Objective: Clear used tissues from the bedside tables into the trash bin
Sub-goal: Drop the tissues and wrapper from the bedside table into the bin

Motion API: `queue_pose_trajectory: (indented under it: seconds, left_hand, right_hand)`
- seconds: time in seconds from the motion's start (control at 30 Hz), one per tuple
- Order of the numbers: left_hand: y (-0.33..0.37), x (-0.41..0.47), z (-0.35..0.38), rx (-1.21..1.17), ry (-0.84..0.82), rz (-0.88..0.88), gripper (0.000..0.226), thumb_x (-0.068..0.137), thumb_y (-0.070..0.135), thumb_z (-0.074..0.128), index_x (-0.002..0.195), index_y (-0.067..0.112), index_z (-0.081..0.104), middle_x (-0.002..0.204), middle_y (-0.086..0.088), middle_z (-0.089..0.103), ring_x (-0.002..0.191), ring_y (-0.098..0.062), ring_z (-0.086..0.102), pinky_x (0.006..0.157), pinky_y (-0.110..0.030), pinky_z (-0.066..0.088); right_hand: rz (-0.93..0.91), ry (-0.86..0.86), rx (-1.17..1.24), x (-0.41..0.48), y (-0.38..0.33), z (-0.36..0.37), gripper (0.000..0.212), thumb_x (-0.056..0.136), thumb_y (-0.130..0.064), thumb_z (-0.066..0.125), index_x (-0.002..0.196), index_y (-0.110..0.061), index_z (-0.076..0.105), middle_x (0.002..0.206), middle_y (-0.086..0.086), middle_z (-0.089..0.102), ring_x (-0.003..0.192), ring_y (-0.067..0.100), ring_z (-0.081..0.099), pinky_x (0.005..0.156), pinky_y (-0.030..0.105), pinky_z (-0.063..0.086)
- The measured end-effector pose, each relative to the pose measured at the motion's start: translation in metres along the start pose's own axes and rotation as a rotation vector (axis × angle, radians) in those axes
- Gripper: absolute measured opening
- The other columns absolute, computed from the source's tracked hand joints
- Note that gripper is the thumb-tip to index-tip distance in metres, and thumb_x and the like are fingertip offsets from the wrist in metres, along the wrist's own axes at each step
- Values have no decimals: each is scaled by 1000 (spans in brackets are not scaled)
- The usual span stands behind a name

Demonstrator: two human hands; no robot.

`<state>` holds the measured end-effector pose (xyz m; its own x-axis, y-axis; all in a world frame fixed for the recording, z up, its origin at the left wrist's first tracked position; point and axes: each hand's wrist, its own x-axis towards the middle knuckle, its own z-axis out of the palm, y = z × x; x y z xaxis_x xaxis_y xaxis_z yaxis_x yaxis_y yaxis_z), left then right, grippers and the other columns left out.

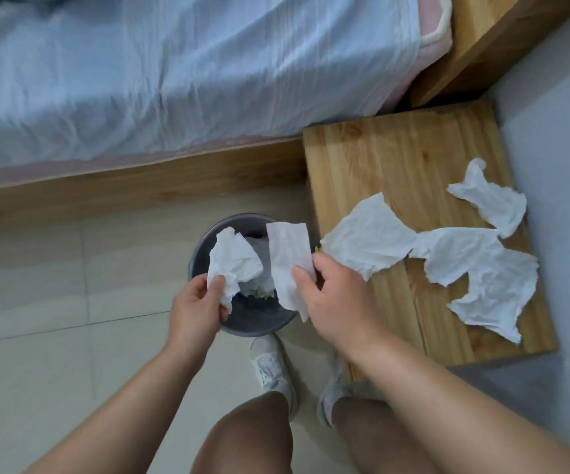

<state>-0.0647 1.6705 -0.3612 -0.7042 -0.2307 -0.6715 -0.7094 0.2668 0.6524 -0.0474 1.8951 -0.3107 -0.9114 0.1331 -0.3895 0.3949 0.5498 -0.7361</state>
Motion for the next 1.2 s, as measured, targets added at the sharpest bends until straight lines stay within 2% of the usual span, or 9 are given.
queue_pose_trajectory:
  seconds: [0.23,0.33,0.43,0.57,0.7,0.9,1.03,1.1,1.2]
  left_hand:
    - [-42,31,-12,178,-82,-174,23,105,35,53,106,25,74,69,1,70,51,-7,58,44,-20,42]
    - [-46,37,-10,201,-140,-213,22,104,35,52,114,28,70,92,-4,76,69,-18,69,57,-31,47]
    - [-46,43,-6,194,-173,-275,41,104,35,54,145,33,55,125,-1,72,82,-19,78,61,-31,53]
    - [-36,37,7,213,-178,-267,44,106,32,56,150,28,53,127,2,67,86,-19,77,58,-31,55]
    - [-7,16,33,270,-115,-32,26,105,32,56,129,30,67,113,2,75,81,-13,75,69,-38,62]
    - [63,-28,94,274,-139,360,11,102,38,63,106,36,73,92,20,73,83,-1,68,72,-29,55]
    - [98,-45,141,671,-193,768,32,99,46,65,128,35,67,127,18,66,120,-11,56,96,-37,52]
    - [106,-46,162,823,-242,829,60,97,50,66,152,34,50,154,12,53,140,-17,43,112,-42,43]
    - [108,-43,184,1058,-285,859,83,97,56,63,165,37,20,173,8,25,154,-26,27,120,-50,34]
  right_hand:
    - [79,-233,-293,25,15,80,22,106,-39,48,108,-20,59,93,-1,67,81,18,66,67,37,57]
    - [126,-252,-289,27,20,91,34,103,-38,53,130,-17,55,120,3,68,104,25,68,76,35,55]
    - [129,-258,-293,23,20,91,48,102,-39,56,145,-21,46,139,3,62,118,26,65,83,35,53]
    - [118,-271,-253,8,16,71,51,101,-40,55,149,-26,44,142,-1,61,119,22,64,92,42,56]
    - [101,-199,-102,-20,11,32,43,100,-38,57,142,-30,53,135,-9,63,114,11,63,94,34,54]
    - [101,138,-26,-47,39,-65,27,97,-36,60,124,-37,63,103,-27,63,90,-1,62,70,21,54]
    - [213,441,-92,-46,89,-121,39,95,-23,65,133,-29,61,134,-14,56,79,7,63,82,33,56]
    - [318,521,-207,-44,117,-142,53,92,-26,69,143,-23,54,149,-3,50,107,14,66,95,39,53]
    - [434,446,-347,-47,148,-157,86,85,-35,80,157,-19,35,160,7,41,141,30,46,107,47,47]
